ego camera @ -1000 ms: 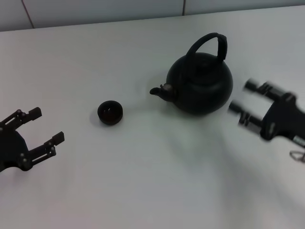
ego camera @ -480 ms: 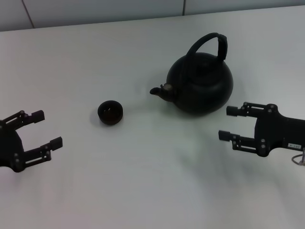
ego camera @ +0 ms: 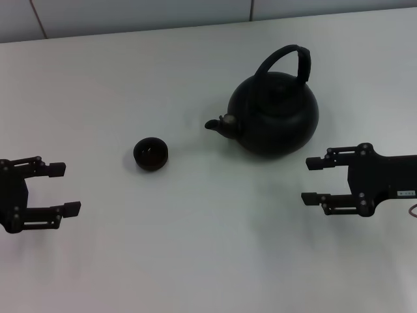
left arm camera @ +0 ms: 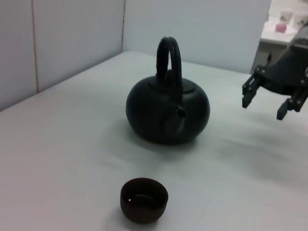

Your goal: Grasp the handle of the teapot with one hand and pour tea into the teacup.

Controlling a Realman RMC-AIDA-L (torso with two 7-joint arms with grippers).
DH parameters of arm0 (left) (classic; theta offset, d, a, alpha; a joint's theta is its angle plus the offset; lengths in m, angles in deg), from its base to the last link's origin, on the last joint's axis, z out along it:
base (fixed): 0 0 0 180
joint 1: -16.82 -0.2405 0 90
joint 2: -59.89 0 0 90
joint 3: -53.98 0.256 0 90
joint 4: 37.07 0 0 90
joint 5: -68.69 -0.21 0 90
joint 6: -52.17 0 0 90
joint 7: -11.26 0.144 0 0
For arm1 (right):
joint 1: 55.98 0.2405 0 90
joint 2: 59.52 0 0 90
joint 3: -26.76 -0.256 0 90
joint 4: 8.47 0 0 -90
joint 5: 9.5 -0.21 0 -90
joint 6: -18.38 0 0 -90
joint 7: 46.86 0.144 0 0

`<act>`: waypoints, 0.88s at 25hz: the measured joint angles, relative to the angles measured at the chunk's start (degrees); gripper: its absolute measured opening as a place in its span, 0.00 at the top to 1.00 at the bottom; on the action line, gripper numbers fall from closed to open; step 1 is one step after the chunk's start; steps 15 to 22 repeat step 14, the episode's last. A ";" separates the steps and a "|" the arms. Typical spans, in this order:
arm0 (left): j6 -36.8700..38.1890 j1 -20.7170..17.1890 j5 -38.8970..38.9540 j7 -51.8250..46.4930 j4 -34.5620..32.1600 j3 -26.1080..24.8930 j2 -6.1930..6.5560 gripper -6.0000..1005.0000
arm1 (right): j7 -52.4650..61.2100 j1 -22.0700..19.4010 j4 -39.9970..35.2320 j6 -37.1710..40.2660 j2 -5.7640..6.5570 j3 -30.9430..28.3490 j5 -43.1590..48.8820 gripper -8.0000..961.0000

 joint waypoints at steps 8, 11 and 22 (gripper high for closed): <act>-0.10 0.44 -0.15 0.12 -0.07 -0.06 -0.31 0.19 | -0.11 0.03 0.06 -0.42 -0.06 -0.09 -0.23 0.33; -0.14 0.45 -0.18 0.26 -0.08 -0.22 -0.55 0.19 | -0.16 0.19 0.20 -0.51 -0.05 0.00 -0.23 0.33; -0.19 0.47 -0.19 0.31 -0.10 -0.23 -0.68 0.19 | -0.28 0.46 0.34 -0.59 -0.05 0.03 -0.25 0.33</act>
